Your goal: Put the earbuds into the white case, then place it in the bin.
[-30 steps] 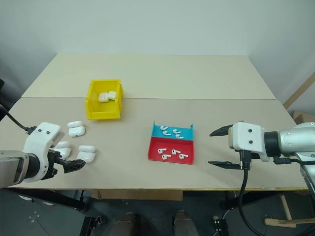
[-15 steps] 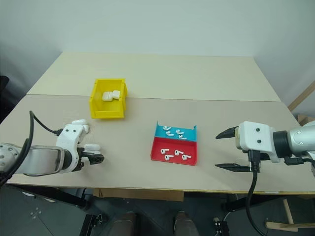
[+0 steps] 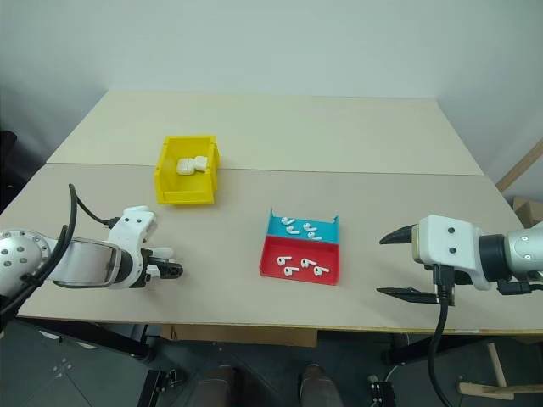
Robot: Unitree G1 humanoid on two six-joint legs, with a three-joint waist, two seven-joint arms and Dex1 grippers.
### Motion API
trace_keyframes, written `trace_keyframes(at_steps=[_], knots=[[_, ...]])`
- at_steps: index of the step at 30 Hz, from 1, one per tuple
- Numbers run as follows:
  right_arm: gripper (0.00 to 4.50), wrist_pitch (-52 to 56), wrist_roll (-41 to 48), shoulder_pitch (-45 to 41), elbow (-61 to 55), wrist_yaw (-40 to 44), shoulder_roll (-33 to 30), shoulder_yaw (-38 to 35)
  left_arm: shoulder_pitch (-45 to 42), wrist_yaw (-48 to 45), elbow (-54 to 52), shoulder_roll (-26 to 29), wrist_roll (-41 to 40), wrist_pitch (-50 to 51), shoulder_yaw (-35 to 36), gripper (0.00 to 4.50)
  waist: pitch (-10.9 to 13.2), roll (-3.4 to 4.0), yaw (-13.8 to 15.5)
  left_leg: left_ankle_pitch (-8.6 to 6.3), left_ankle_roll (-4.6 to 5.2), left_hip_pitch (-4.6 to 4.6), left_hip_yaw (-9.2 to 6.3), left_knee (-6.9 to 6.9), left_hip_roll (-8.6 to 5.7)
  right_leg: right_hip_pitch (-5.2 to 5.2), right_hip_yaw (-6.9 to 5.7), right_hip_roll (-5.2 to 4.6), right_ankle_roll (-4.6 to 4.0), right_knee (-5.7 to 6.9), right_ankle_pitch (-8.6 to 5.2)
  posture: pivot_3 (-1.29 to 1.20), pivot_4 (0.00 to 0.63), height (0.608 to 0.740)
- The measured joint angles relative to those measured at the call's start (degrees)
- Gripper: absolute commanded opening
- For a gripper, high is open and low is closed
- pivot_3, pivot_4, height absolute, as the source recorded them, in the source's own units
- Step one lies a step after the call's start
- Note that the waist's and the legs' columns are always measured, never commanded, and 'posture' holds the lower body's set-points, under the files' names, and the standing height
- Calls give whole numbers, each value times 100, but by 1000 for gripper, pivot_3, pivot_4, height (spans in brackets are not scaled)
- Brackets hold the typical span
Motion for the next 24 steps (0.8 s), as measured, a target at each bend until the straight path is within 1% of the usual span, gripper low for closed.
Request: trace_keyframes(at_steps=[10, 13, 16, 17, 24], knots=[[4478, -17, -71, 92, -20, -164, 77, -47, -63, 180, 31, -214, 11, 73, -54, 4500, -2, 1, 13, 1, -1, 2, 0, 0, -5, 3, 1, -4, 1, -1, 0, 0, 150, 740], [4500, -28, -112, 135, -27, -186, 77, -47, -69, 221, 64, -224, 21, 87, -54, 3955, -3, 1, 12, 1, -1, 4, 0, 0, -5, 4, 1, -4, 1, 0, 0, 0, 150, 740], [4500, -35, -164, 178, -51, -229, 79, -47, -96, 299, 151, -231, 28, 84, -55, 2982, -4, 1, 19, 1, -2, 4, 0, 0, -6, 5, 1, -4, 2, -1, 0, 0, 150, 740], [4500, -35, -181, 207, -69, -231, 79, -47, -98, 321, 151, -238, 24, 82, -55, 2767, -4, 1, 25, 1, -2, 4, 0, 0, -6, 5, 1, -5, 2, -1, 0, 0, 150, 740], [4500, -35, -227, 250, -108, -272, 80, -47, -94, 456, 50, -233, 20, 61, -91, 2768, -4, 1, 24, 2, -3, 4, 0, 0, -6, 5, 1, -5, 2, -1, 0, 0, 150, 740]])
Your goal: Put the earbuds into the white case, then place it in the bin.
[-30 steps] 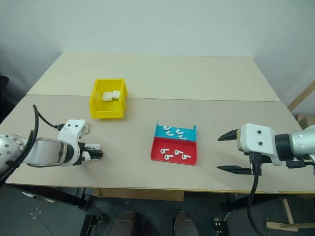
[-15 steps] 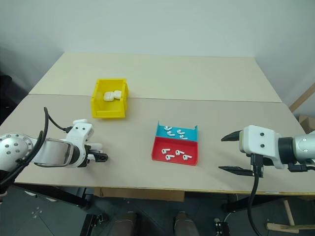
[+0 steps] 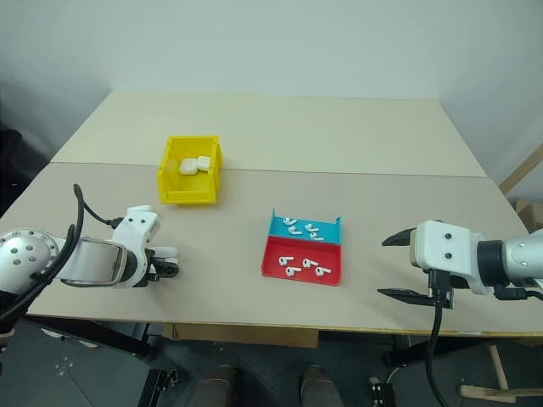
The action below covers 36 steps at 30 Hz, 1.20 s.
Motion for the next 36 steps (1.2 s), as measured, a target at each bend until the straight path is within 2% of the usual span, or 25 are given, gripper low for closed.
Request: trace_keyframes(at_steps=[3, 6, 9, 11, 14, 15, 18, 21, 24, 27, 29, 36], knots=[[4500, -33, -16, -8, 9, -9, 0, 4, -1, -8, -151, 26, -2, 1, -30, 2768, 1, -1, -1, 0, 0, -3, 0, 0, 0, -2, 0, 0, 0, -1, 0, 0, 150, 740], [4500, -89, -40, -123, 30, -42, 2, 29, 2, -421, -488, 161, -11, -11, 49, 2768, 2, -3, -5, 0, -1, -6, 0, 0, 0, -4, -1, 0, 0, -2, 0, 0, 150, 740], [4500, -110, -43, -262, 84, -127, 34, 50, 49, -832, -988, 376, -12, -238, 543, 2768, 3, -6, -21, 1, -2, -6, 0, -1, 2, -4, -2, 1, 0, -3, 0, 0, 150, 740], [4500, -146, -57, -424, 177, -208, 97, 138, 241, -1234, -1282, 419, 46, -525, 1112, 2768, 3, -5, -34, 1, -2, -4, 2, -1, 1, -4, 0, 1, 0, -3, 0, 0, 150, 740], [4500, -253, -134, -583, 323, -289, 141, 263, 751, -1931, -1680, 217, 668, -944, 1682, 2768, 1, -2, -33, 1, -2, -1, 3, -2, 2, -3, 0, 2, -1, -3, 0, 0, 150, 740], [4500, -355, -187, -667, 367, -322, 156, 309, 1158, -2561, -2019, 109, 1444, -1301, 1838, 2768, 0, 1, -47, 2, -3, 0, 8, -5, 0, -3, 4, 2, -1, -6, 0, 0, 150, 740], [4500, -649, -326, -959, 423, -341, 159, 566, 1971, -4270, -2474, -313, 3049, -2122, 2023, 2768, 0, 1, -44, 5, -9, -4, 7, -6, 2, -5, 0, 5, -2, -13, 0, 0, 150, 740], [4500, -798, -411, -1371, 431, -354, 189, 891, 2861, -6090, -2543, -974, 4983, -3822, 2099, 2768, -1, 3, -54, 5, -8, -4, 10, -8, 7, -5, 3, 7, -4, -16, 0, 0, 150, 740], [4500, -814, -456, -1772, 453, -399, 241, 1104, 3199, -7903, -2179, -1617, 6197, -5433, 2070, 2768, -3, 8, -28, 5, -8, -5, 12, -6, 5, -3, 3, 4, -5, -18, 1, 0, 150, 740], [4500, -820, -517, -1957, 332, -438, 279, 1324, 3292, -9668, -1585, -2111, 6629, -6613, 2026, 2768, -4, 5, -3, 4, -6, -11, 9, -4, 6, -4, -2, 3, -4, -21, 1, 0, 150, 740], [4500, -822, -544, -1989, 225, -454, 350, 1446, 3258, -10422, -1164, -2314, 6806, -6999, 1937, 2768, -4, 5, -12, 3, -5, -16, 8, -2, 8, -7, -2, 5, -2, -20, 0, 0, 150, 740], [4500, -710, -674, -2078, -96, -516, 434, 1710, 2737, -11821, 18, -3359, 7200, -7975, 1750, 2768, -5, 6, -44, 1, 0, -20, 4, 6, 9, -8, -3, 5, 5, -17, 4, 0, 150, 740]])
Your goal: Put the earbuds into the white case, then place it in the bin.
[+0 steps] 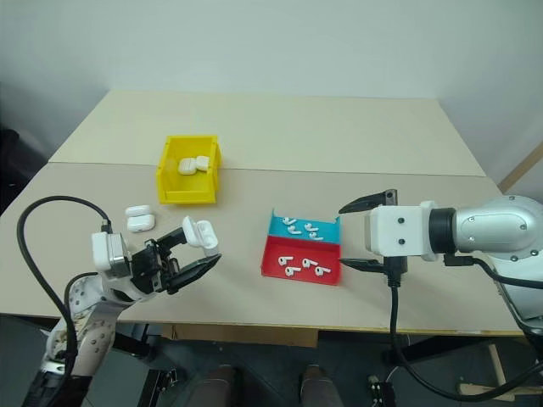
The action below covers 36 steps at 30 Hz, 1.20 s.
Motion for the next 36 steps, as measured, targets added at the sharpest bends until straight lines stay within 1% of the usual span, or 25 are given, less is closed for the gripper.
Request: trace_keyframes(at_steps=[2, 5, 8, 11, 15, 17, 20, 25, 31, 36], knots=[[4500, 249, 3, -11, -141, 27, -58, 133, -66, -473, 413, -183, 145, -476, -22, 2768, 0, 0, -23, -1, 1, 0, 0, 0, 4, -2, 1, 3, -1, 2, 0, 0, 150, 740], [4500, 713, 5, -258, -321, 107, -200, 365, -158, -1145, 981, -253, 435, -1143, -22, 2768, -1, 3, -38, -1, 2, 4, 0, 0, 4, -3, 2, 4, -2, 5, 1, 0, 150, 740], [4500, 1302, 0, -697, -519, 224, -327, 753, -161, -1359, 1107, -550, 447, -1506, -22, 2768, -2, 2, -32, -1, 3, 2, -1, 6, 4, -1, 0, 1, -1, 4, 1, 0, 150, 740], [3855, 1875, -8, -1219, -663, 361, -274, 1328, -131, -1532, 1121, -679, 454, -1741, -36, 2768, -2, 2, -36, -2, 4, 2, -3, 4, 9, -4, -1, 5, -1, 5, 1, 0, 150, 740], [2505, 2324, -281, -1789, -675, 578, -125, 2143, -30, -1808, 1218, -678, 464, -2031, -24, 2768, -3, 3, -48, -3, 5, 1, -2, 5, 8, -6, 0, 3, -1, 5, 1, 0, 150, 740], [2505, 2656, -494, -2084, -640, 545, 156, 2552, 41, -1775, 1207, -687, 467, -2038, -23, 2768, -3, 3, -62, -3, 5, 0, -3, 6, 7, -8, -1, 4, -1, 6, 1, 0, 150, 740], [2505, 2956, -750, -2339, -515, 565, 343, 3050, 60, -1772, 1194, -677, 473, -2103, -18, 2768, -3, 3, -46, -3, 5, -1, -7, 5, 7, -8, -6, 4, -1, 8, 1, 0, 150, 740], [2505, 3113, -1379, -2579, -96, 549, 660, 3726, 150, -1829, 1173, -555, 580, -2163, -23, 2768, -3, 4, -42, -3, 6, -7, -8, 5, 5, -14, -8, 2, -1, 8, 1, 0, 150, 740], [2505, 3101, -1907, -2638, 305, 576, 910, 4148, 330, -1713, 993, -519, 728, -2168, -27, 2768, -4, 4, -43, -3, 6, -14, -10, 8, 7, -22, -9, 4, -3, 11, 2, 0, 150, 740], [2505, 3103, -2105, -2671, 471, 693, 1059, 4216, 437, -1634, 783, -395, 867, -2165, -34, 2768, -4, 5, -50, -3, 6, -16, -10, 7, 7, -23, -10, 3, -3, 10, 1, 0, 150, 740]])
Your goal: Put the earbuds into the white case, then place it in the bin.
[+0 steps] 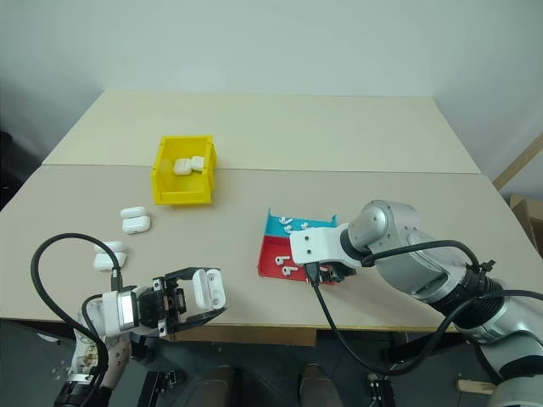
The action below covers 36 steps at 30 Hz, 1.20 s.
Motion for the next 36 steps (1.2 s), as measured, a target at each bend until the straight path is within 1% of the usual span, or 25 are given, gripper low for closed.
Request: trace_keyframes(at_steps=[6, 7, 23, 36], knots=[[2505, -43, -214, -7, 264, 140, 127, 114, 4, 45, -21, -4, 13, -4, -11, 2768, 0, 0, 0, 0, 0, 0, -1, 1, 0, 0, -3, 0, -1, 1, 0, 0, 150, 740], [2117, -59, -232, -8, 295, 162, 163, 114, 4, 68, -21, -4, 20, -4, -11, 2768, 0, 0, 0, 0, 0, 0, -1, 1, 0, 0, -3, 0, -1, 0, 0, 0, 150, 740], [2117, -392, -641, 18, 631, 231, 377, 149, 3, 236, -41, 32, 131, -118, -32, 2768, 0, 0, -30, 0, 0, -2, -3, 1, 0, -1, -5, 0, -1, 0, 0, 0, 150, 740], [2117, -697, -907, 58, 868, 338, 534, 151, 25, 462, -42, 10, 264, -225, -232, 2768, 0, 0, -96, 0, 0, -1, -6, 1, 1, 1, -7, 1, -1, 1, 0, 0, 150, 740]])
